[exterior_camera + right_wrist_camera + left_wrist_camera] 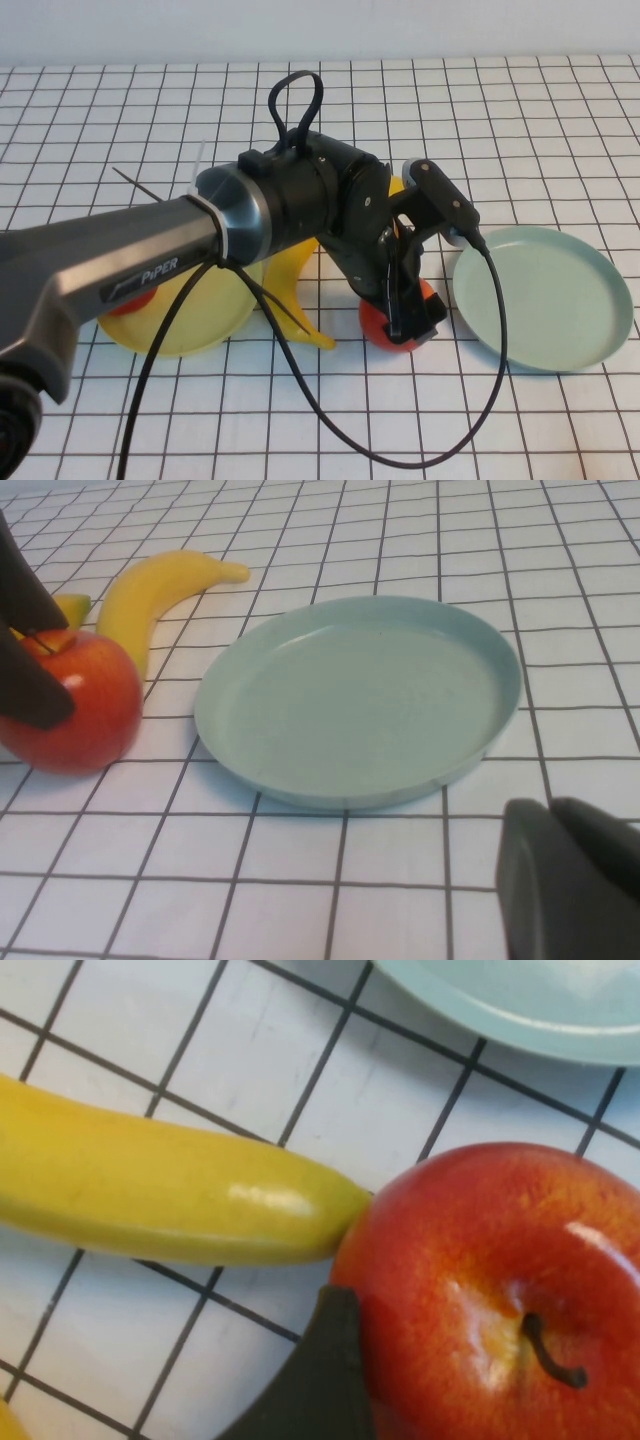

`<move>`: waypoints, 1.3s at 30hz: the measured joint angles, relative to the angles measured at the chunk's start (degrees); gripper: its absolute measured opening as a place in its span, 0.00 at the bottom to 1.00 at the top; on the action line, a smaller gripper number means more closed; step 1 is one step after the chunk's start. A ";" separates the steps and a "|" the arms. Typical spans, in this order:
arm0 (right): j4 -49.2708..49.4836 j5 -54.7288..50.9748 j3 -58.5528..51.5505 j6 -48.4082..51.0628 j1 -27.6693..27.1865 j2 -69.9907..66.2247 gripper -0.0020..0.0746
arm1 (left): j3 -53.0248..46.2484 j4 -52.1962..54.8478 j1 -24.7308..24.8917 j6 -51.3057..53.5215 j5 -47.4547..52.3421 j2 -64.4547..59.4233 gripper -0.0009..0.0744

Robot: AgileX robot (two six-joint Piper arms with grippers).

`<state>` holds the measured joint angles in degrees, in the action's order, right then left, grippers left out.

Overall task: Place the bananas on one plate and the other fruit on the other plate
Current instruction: Put one type of fruit in the left plate

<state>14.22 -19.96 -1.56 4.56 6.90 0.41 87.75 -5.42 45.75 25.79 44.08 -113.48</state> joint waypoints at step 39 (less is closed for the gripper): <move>0.00 0.00 0.00 0.00 0.00 0.00 0.00 | 20.52 2.38 -14.97 -21.02 26.51 -0.90 0.90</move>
<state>14.22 -19.96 -1.56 4.56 6.90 0.41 108.27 -3.03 30.78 4.77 70.59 -114.38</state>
